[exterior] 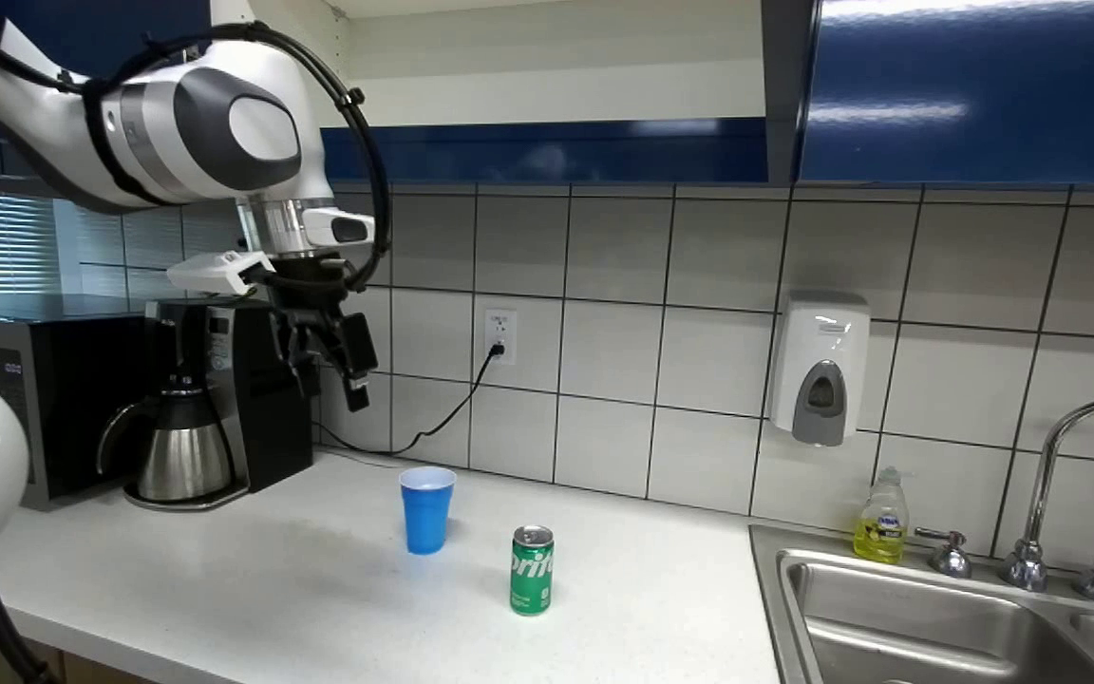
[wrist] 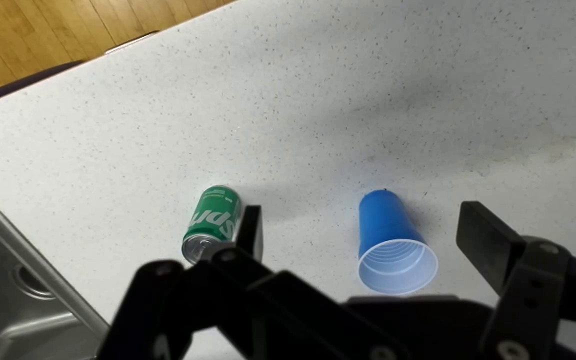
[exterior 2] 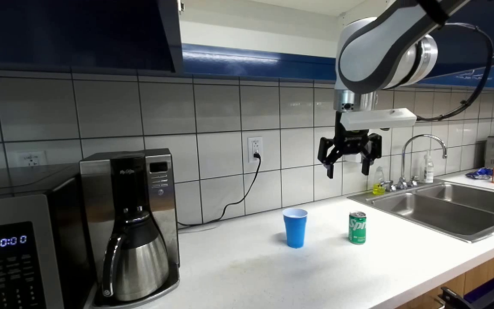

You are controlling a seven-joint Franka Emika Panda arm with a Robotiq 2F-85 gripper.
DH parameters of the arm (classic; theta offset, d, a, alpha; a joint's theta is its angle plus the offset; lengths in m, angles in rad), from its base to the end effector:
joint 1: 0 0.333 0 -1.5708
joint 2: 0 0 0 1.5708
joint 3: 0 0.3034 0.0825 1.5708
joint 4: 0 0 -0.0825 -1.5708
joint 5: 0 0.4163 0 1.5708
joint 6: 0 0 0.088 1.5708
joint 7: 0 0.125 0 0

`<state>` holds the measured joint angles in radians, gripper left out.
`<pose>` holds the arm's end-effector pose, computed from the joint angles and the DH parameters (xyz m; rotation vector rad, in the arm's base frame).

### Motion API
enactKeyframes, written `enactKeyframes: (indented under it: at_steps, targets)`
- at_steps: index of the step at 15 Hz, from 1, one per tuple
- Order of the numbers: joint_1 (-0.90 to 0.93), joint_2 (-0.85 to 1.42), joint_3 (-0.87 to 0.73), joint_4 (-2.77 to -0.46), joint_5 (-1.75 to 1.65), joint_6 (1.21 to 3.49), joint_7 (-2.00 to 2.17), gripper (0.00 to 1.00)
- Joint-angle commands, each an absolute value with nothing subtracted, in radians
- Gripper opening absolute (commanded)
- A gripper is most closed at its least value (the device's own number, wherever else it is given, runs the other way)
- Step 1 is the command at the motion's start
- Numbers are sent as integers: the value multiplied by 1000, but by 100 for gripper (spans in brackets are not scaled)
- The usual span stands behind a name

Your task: Put the green can in the open upper cabinet.

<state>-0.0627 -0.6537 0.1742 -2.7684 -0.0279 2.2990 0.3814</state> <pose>0.3883 0.0325 0.3695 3.0123 -0.4232 0.3059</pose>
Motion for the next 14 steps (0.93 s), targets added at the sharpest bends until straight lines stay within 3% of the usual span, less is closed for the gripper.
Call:
enactKeyframes:
  at_steps: [1,14]
  targets:
    - [-95,-590,177,-2774,-68,2389,395,100]
    - [-231,-336,144,-2780,-215,2665,416,100]
